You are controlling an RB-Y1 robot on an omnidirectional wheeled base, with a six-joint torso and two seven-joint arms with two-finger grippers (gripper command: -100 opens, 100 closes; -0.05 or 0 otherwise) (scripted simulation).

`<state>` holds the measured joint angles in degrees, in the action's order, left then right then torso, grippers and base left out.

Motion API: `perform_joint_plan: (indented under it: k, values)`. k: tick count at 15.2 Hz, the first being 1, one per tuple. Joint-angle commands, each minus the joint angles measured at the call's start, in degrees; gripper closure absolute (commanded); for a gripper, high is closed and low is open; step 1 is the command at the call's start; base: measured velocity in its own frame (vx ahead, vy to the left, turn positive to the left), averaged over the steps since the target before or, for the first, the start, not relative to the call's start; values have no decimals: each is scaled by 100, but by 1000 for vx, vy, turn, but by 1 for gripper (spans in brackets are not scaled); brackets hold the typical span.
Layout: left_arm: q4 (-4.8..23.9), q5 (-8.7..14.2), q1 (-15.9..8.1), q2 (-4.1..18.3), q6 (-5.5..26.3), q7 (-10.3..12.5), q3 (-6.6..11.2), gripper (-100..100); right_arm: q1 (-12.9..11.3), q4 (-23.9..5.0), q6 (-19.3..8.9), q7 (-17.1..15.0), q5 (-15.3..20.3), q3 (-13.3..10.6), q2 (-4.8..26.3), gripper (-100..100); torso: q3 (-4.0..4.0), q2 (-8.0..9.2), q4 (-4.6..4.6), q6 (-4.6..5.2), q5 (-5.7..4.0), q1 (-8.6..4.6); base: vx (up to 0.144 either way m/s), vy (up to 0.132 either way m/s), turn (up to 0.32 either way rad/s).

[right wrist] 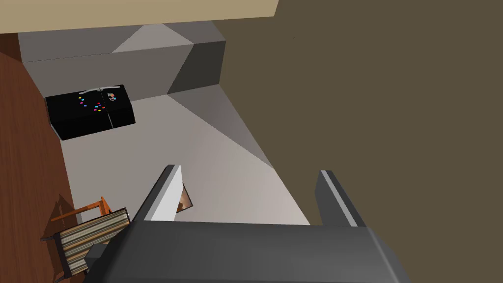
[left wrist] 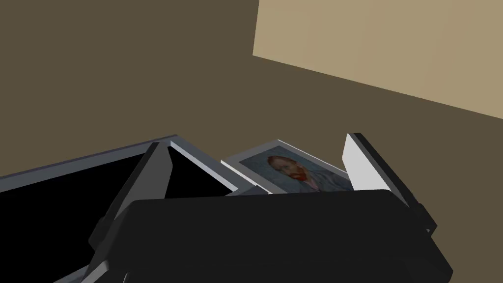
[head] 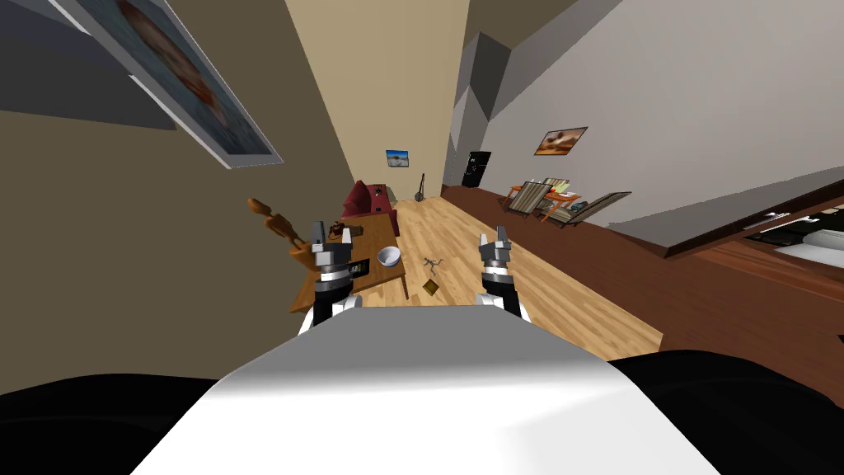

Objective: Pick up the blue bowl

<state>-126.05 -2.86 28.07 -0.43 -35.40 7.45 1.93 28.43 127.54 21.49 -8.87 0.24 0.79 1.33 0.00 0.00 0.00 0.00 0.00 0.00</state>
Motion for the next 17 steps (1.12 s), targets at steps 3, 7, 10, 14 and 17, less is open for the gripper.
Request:
perform_joint_plan:
  k: [3, 7, 10, 14, 17]
  values:
    - [70, 77, -8, 484, 278, -104, 58, -100, 0, 0, 0, 0, 0, 0, 0, 0, -1, -2, 0, 1, 0, 0, 10, -10, -35]
    - [145, 160, -16, 774, 576, -216, 119, -100, 0, 0, 0, 0, 0, 0, 0, 0, -6, -10, -2, 1, -1, -7, 24, -22, -43]
    - [242, 268, -27, 1016, 935, -361, 200, -100, 0, 0, 0, 0, 0, 0, 0, 0, -7, -12, -3, 1, -2, -8, 26, -23, -51]
    - [359, 398, -40, 1228, 1369, -537, 296, -100, 0, 0, 0, 0, 0, 0, 0, 0, -7, -12, -3, 1, -2, -7, 26, -21, -53]
    - [424, 470, -47, 1323, 1693, -634, 350, -100, 0, 0, 0, 0, 0, 0, 0, 0, -9, -16, -4, 1, -2, -10, 35, -26, -64]
